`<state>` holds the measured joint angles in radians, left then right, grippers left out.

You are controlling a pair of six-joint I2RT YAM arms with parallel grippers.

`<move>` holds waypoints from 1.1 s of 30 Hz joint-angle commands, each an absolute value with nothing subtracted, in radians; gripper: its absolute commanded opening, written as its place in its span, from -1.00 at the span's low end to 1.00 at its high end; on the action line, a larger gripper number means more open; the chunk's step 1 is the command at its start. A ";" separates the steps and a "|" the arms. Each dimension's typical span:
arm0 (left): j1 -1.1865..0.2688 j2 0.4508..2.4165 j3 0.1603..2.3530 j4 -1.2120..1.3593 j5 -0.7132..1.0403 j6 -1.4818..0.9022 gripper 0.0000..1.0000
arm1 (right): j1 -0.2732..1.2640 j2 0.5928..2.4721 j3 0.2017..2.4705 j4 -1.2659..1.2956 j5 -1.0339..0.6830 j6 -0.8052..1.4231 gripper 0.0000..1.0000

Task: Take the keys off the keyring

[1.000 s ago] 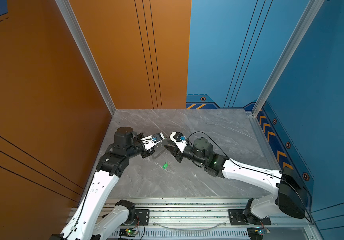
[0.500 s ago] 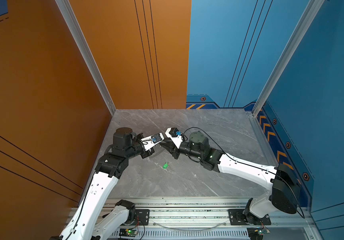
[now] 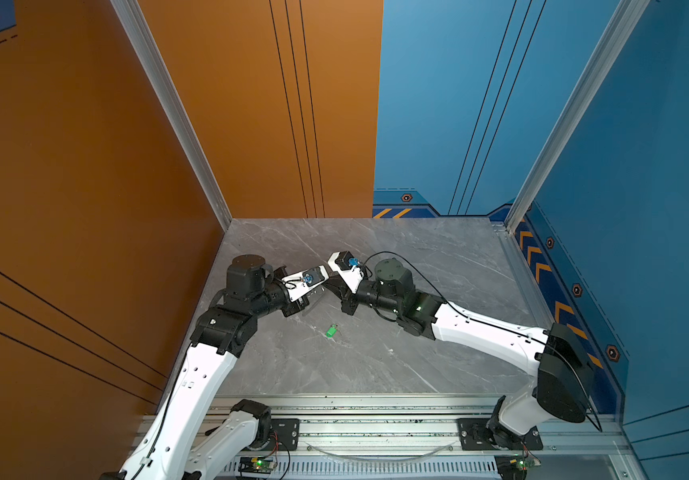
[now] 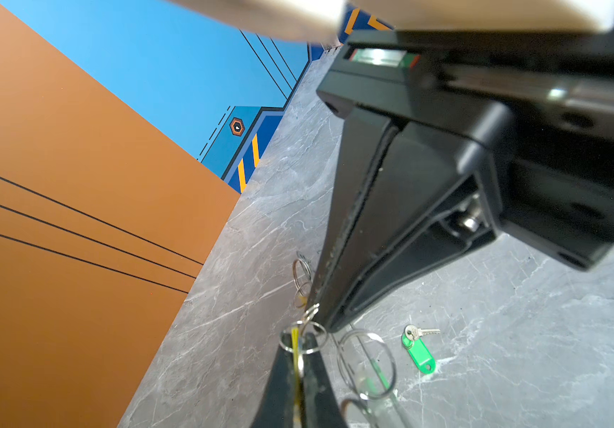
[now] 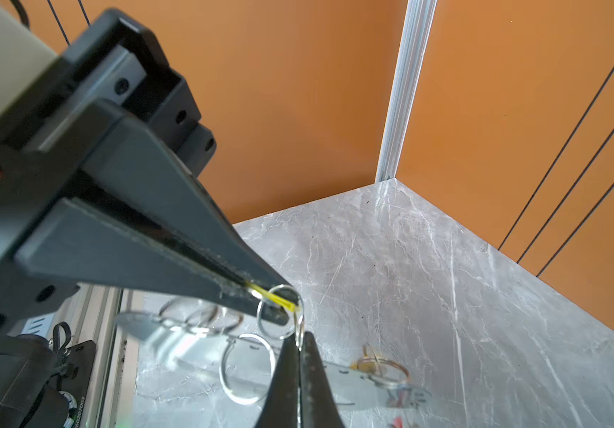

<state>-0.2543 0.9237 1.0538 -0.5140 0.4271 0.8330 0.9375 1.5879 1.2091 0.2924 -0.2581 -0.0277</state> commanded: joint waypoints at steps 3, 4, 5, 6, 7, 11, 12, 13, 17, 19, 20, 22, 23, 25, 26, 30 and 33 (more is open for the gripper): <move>-0.234 0.919 1.055 -0.504 0.419 0.870 -1.00 | 0.938 1.574 1.221 0.267 -0.235 -0.035 -1.00; -0.228 0.922 1.054 -0.504 0.413 0.873 -1.00 | 0.938 1.571 1.219 0.272 -0.231 -0.036 -1.00; -0.222 0.922 1.051 -0.503 0.412 0.874 -1.00 | 0.937 1.568 1.214 0.284 -0.227 -0.036 -1.00; -0.215 0.923 1.046 -0.498 0.412 0.873 -1.00 | 0.936 1.566 1.212 0.294 -0.225 -0.035 -1.00; -0.211 0.926 1.041 -0.493 0.414 0.871 -1.00 | 0.936 1.565 1.212 0.303 -0.222 -0.035 -1.00; -0.192 0.928 1.037 -0.489 0.415 0.875 -1.00 | 0.936 1.553 1.196 0.363 -0.206 -0.036 -1.00; -0.186 0.929 1.022 -0.489 0.416 0.875 -1.00 | 0.936 1.550 1.187 0.379 -0.201 -0.039 -1.00; -0.181 0.930 1.007 -0.490 0.417 0.875 -1.00 | 0.936 1.547 1.183 0.389 -0.200 -0.041 -1.00; -0.174 0.938 0.991 -0.488 0.429 0.860 -1.00 | 0.937 1.543 1.169 0.450 -0.198 -0.035 -1.00; -0.173 0.940 0.980 -0.488 0.436 0.856 -1.00 | 0.937 1.543 1.168 0.477 -0.198 -0.032 -1.00; -0.173 0.941 0.973 -0.487 0.437 0.855 -1.00 | 0.937 1.543 1.166 0.491 -0.200 -0.029 -1.00; -0.169 0.939 0.963 -0.487 0.441 0.851 -1.00 | 0.938 1.540 1.167 0.505 -0.201 -0.028 -1.00; -0.165 0.938 0.959 -0.485 0.446 0.847 -1.00 | 0.938 1.539 1.169 0.506 -0.203 -0.026 -1.00; -0.162 0.940 0.955 -0.485 0.462 0.836 -1.00 | 0.940 1.537 1.169 0.499 -0.196 -0.026 -1.00; -0.162 0.938 0.950 -0.485 0.467 0.831 -1.00 | 0.941 1.535 1.166 0.499 -0.191 -0.024 -1.00; -0.151 0.927 0.924 -0.485 0.453 0.800 -1.00 | 0.930 1.505 1.136 0.466 -0.174 -0.030 -1.00; -0.140 0.922 0.897 -0.487 0.452 0.769 -1.00 | 0.924 1.461 1.098 0.376 -0.165 -0.072 -1.00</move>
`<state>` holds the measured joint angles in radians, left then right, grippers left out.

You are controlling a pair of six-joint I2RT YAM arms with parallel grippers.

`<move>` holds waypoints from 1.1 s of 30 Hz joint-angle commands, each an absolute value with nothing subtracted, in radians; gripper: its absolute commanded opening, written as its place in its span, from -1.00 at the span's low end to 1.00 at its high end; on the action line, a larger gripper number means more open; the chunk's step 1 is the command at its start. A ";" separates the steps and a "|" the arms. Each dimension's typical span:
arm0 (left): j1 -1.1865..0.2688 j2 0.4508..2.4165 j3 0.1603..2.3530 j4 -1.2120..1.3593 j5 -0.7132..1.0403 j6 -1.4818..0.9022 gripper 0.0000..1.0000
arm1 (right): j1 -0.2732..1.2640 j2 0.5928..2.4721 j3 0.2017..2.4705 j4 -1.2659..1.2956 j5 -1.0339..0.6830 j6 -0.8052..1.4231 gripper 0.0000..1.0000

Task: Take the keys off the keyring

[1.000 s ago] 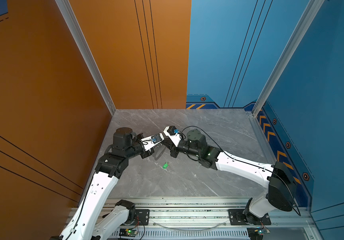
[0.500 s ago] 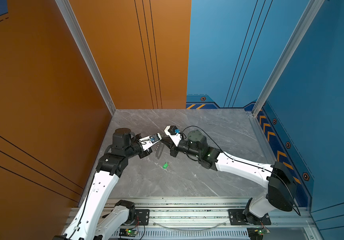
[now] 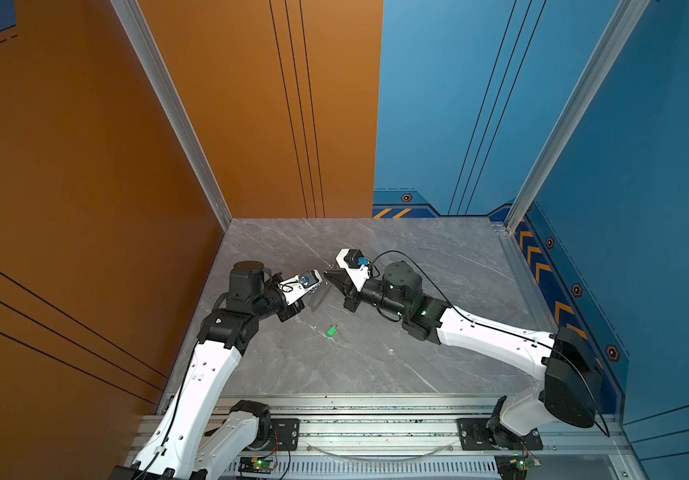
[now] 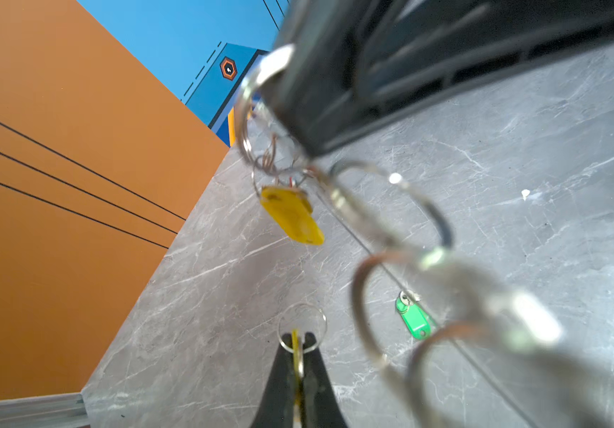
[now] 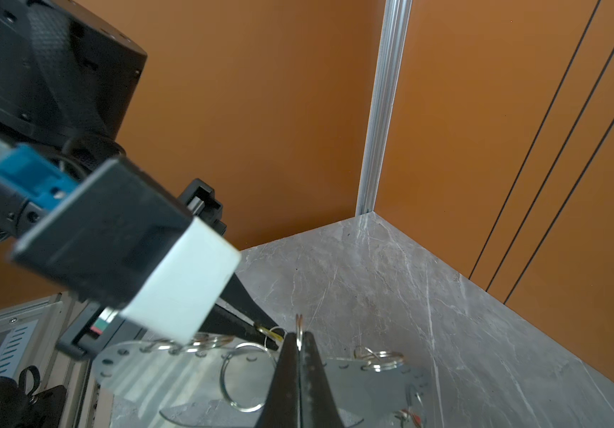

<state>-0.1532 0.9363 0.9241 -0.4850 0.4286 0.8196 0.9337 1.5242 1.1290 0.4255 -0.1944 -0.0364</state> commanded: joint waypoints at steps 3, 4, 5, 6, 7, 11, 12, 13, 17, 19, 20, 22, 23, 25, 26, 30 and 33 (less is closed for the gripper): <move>-0.152 0.914 0.857 -0.452 0.474 0.680 -1.00 | 0.893 1.401 1.054 0.316 -0.172 -0.074 -1.00; -0.159 0.917 0.840 -0.441 0.481 0.651 -1.00 | 0.882 1.378 1.043 0.275 -0.172 -0.085 -1.00; -0.170 0.919 0.821 -0.428 0.490 0.619 -1.00 | 0.870 1.357 1.030 0.244 -0.177 -0.091 -1.00; -0.186 0.923 0.808 -0.422 0.493 0.599 -1.00 | 0.859 1.339 1.019 0.224 -0.187 -0.095 -1.00; -0.210 0.928 0.792 -0.415 0.480 0.576 -1.00 | 0.847 1.319 1.011 0.180 -0.197 -0.105 -1.00; -0.311 0.957 0.708 -0.313 0.373 0.426 -1.00 | 0.819 1.246 0.992 0.004 -0.198 -0.160 -1.00; -0.331 0.969 0.691 -0.289 0.353 0.392 -1.00 | 0.812 1.228 0.985 -0.018 -0.198 -0.162 -1.00; -0.354 0.983 0.670 -0.264 0.329 0.362 -1.00 | 0.805 1.210 0.977 -0.043 -0.195 -0.166 -1.00; -0.405 1.066 0.612 -0.150 0.207 0.237 -1.00 | 0.782 1.154 0.951 -0.134 -0.170 -0.191 -1.00; -0.411 1.118 0.611 -0.135 0.171 0.175 -1.00 | 0.775 1.133 0.936 -0.148 -0.159 -0.189 -1.00; -0.413 1.143 0.614 -0.133 0.151 0.148 -1.00 | 0.774 1.127 0.935 -0.160 -0.156 -0.190 -1.00; -0.417 1.194 0.644 -0.157 0.118 0.119 -1.00 | 0.775 1.118 0.930 -0.175 -0.152 -0.186 -1.00; -0.417 1.220 0.658 -0.160 0.119 0.108 -1.00 | 0.774 1.117 0.924 -0.175 -0.149 -0.181 -1.00; -0.420 1.273 0.691 -0.181 0.117 0.089 -1.00 | 0.776 1.117 0.919 -0.172 -0.149 -0.176 -1.00; -0.420 1.307 0.717 -0.226 0.120 0.082 -1.00 | 0.776 1.119 0.918 -0.171 -0.146 -0.175 -1.00; -0.419 1.417 0.791 -0.329 0.108 0.049 -1.00 | 0.777 1.123 0.919 -0.176 -0.142 -0.172 -1.00; -0.419 1.467 0.818 -0.367 0.103 0.035 -1.00 | 0.781 1.127 0.919 -0.178 -0.136 -0.173 -1.00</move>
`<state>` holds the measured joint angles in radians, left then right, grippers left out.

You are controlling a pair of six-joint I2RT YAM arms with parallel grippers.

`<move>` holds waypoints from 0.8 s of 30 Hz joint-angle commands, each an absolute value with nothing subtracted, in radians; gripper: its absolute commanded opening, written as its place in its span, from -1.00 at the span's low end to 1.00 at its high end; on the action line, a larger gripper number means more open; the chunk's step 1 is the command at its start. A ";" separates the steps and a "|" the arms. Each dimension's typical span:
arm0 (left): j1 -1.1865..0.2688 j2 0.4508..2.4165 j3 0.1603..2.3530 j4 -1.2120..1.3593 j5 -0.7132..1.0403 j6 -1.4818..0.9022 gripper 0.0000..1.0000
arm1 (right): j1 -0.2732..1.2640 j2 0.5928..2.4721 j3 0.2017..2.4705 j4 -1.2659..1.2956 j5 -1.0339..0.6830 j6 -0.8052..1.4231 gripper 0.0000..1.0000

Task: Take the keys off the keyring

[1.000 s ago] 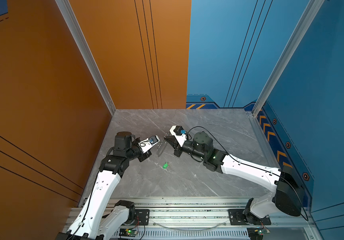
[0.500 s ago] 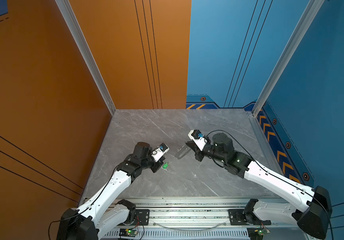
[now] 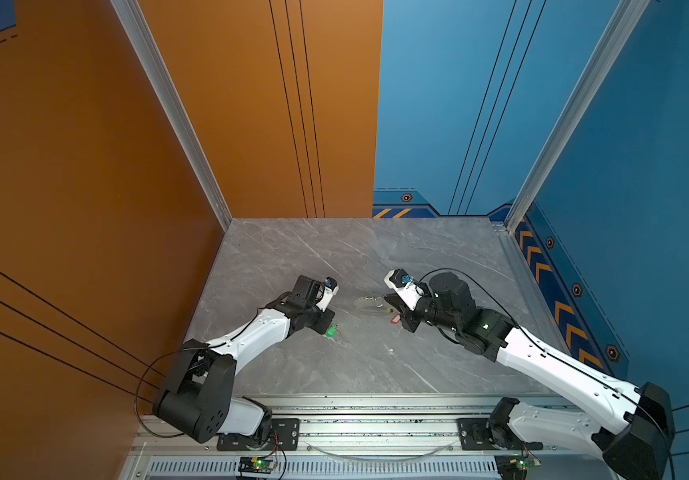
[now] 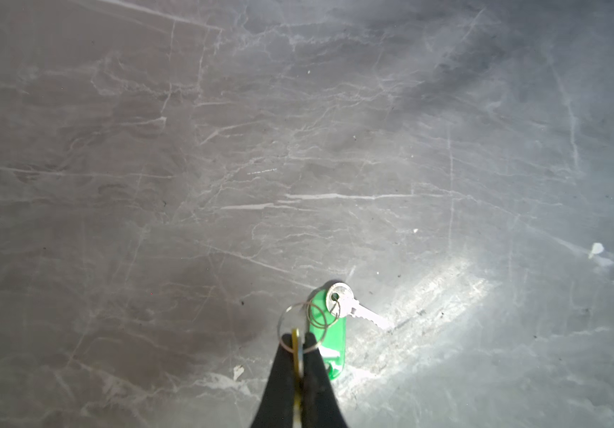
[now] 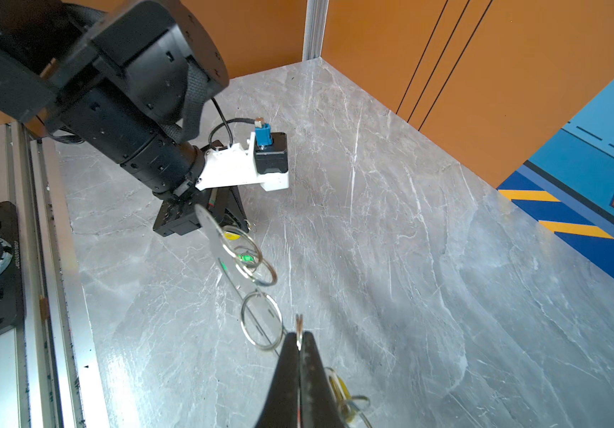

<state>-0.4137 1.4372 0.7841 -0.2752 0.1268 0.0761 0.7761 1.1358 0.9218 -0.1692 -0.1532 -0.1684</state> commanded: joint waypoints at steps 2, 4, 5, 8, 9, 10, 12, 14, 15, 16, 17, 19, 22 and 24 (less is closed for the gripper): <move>-0.416 1.494 0.833 -0.389 0.097 0.026 -1.00 | 0.781 1.135 0.922 -0.181 -0.134 -0.175 -1.00; -0.416 1.523 0.845 -0.413 0.102 0.017 -1.00 | 0.781 1.149 0.931 -0.195 -0.133 -0.187 -1.00; -0.416 1.536 0.849 -0.425 0.105 0.010 -1.00 | 0.781 1.156 0.935 -0.204 -0.133 -0.195 -1.00; -0.404 1.577 0.870 -0.454 0.110 -0.001 -1.00 | 0.776 1.175 0.949 -0.230 -0.132 -0.219 -1.00; -0.400 1.585 0.875 -0.455 0.112 -0.001 -0.99 | 0.776 1.182 0.955 -0.244 -0.133 -0.231 -1.00; -0.397 1.591 0.880 -0.457 0.117 -0.002 -0.96 | 0.772 1.189 0.961 -0.261 -0.136 -0.242 -1.00; -0.387 1.595 0.884 -0.460 0.123 -0.002 -0.87 | 0.769 1.204 0.977 -0.299 -0.139 -0.271 -1.00; -0.373 1.590 0.882 -0.464 0.128 -0.002 -0.75 | 0.762 1.223 0.993 -0.338 -0.134 -0.285 -1.00; -0.366 1.585 0.879 -0.466 0.133 -0.001 -0.66 | 0.757 1.234 1.000 -0.352 -0.136 -0.290 -1.00; -0.362 1.579 0.876 -0.467 0.137 0.000 -0.56 | 0.754 1.242 1.003 -0.361 -0.142 -0.296 -1.00; -0.357 1.573 0.875 -0.468 0.139 0.000 -0.47 | 0.753 1.250 1.005 -0.364 -0.146 -0.301 -1.00; -0.347 1.561 0.878 -0.474 0.159 0.000 -0.37 | 0.747 1.267 1.011 -0.374 -0.164 -0.310 -1.00; -0.332 1.535 0.882 -0.476 0.185 -0.016 -0.22 | 0.744 1.297 1.027 -0.424 -0.177 -0.340 -1.00; -0.318 1.508 0.884 -0.480 0.207 -0.030 -0.12 | 0.741 1.327 1.048 -0.477 -0.179 -0.368 -1.00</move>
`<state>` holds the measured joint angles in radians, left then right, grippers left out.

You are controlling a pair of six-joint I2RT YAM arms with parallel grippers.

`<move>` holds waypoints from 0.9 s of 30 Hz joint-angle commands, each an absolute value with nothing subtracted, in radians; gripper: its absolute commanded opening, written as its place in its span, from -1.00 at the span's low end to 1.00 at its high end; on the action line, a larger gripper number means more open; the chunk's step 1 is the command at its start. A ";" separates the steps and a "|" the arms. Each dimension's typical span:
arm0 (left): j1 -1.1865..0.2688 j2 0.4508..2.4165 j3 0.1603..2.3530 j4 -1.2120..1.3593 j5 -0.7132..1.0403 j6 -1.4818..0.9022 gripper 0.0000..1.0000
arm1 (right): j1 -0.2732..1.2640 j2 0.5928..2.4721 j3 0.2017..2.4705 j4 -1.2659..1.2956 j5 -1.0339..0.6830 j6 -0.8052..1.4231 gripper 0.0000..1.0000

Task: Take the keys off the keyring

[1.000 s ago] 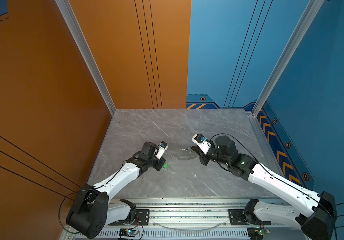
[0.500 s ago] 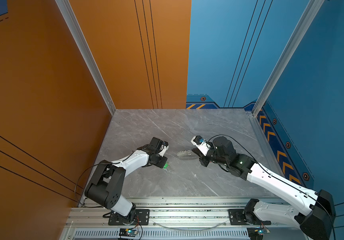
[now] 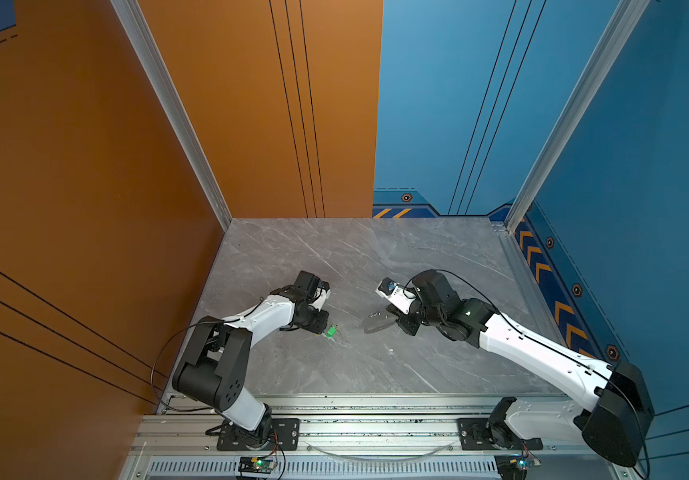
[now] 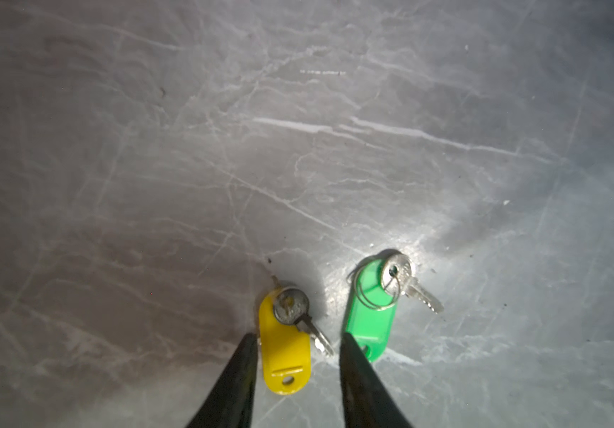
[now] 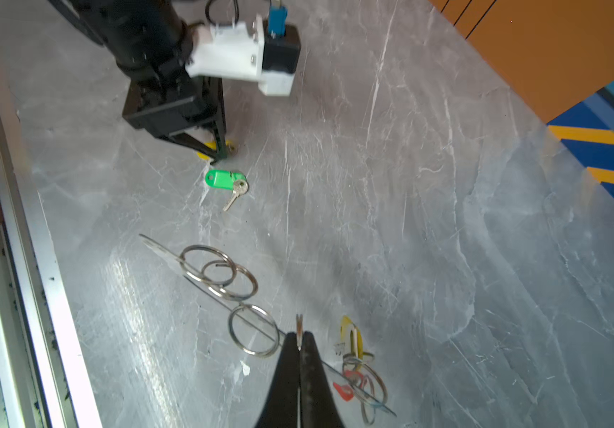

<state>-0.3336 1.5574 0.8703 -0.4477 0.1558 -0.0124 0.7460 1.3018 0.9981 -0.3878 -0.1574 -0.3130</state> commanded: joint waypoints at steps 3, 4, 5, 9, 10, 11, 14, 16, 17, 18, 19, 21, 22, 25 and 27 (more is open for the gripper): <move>-0.295 1.471 0.893 -0.499 0.224 -0.047 0.04 | 0.723 1.369 1.064 -0.512 -0.191 -0.400 -1.00; -0.287 1.461 0.897 -0.508 0.221 -0.050 0.09 | 0.719 1.390 1.070 -0.523 -0.197 -0.418 -1.00; -0.277 1.455 0.899 -0.512 0.228 -0.053 0.12 | 0.717 1.411 1.081 -0.535 -0.202 -0.433 -1.00; -0.249 1.419 0.916 -0.520 0.255 -0.073 0.38 | 0.709 1.522 1.142 -0.594 -0.214 -0.516 -1.00; -0.245 1.409 0.920 -0.519 0.259 -0.079 0.43 | 0.708 1.548 1.157 -0.604 -0.219 -0.526 -1.00; -0.241 1.403 0.921 -0.519 0.267 -0.081 0.46 | 0.708 1.577 1.175 -0.614 -0.219 -0.540 -1.00; -0.227 1.383 0.926 -0.522 0.280 -0.089 0.51 | 0.708 1.654 1.219 -0.618 -0.216 -0.568 -1.00; -0.215 1.368 0.925 -0.521 0.287 -0.096 0.57 | 0.708 1.705 1.257 -0.630 -0.208 -0.585 -1.00; -0.209 1.359 0.926 -0.522 0.288 -0.098 0.61 | 0.708 1.731 1.281 -0.636 -0.203 -0.595 -1.00; -0.203 1.352 0.926 -0.522 0.288 -0.100 0.64 | 0.707 1.758 1.302 -0.639 -0.198 -0.600 -1.00; -0.200 1.347 0.926 -0.522 0.288 -0.102 0.65 | 0.708 1.782 1.320 -0.642 -0.195 -0.603 -1.00; -0.191 1.338 0.926 -0.522 0.291 -0.108 0.67 | 0.708 1.838 1.364 -0.644 -0.188 -0.600 -1.00; -0.189 1.332 0.925 -0.522 0.292 -0.110 0.69 | 0.707 1.862 1.385 -0.649 -0.183 -0.599 -1.00; -0.183 1.312 0.916 -0.522 0.291 -0.115 0.80 | 0.707 1.944 1.453 -0.664 -0.177 -0.604 -1.00; -0.178 1.299 0.912 -0.521 0.297 -0.117 0.84 | 0.709 1.997 1.505 -0.690 -0.179 -0.613 -1.00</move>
<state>-0.1886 1.3273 0.8993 -0.4984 0.2680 -0.1066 0.7124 1.9415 1.4483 -0.6125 -0.1982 -0.5854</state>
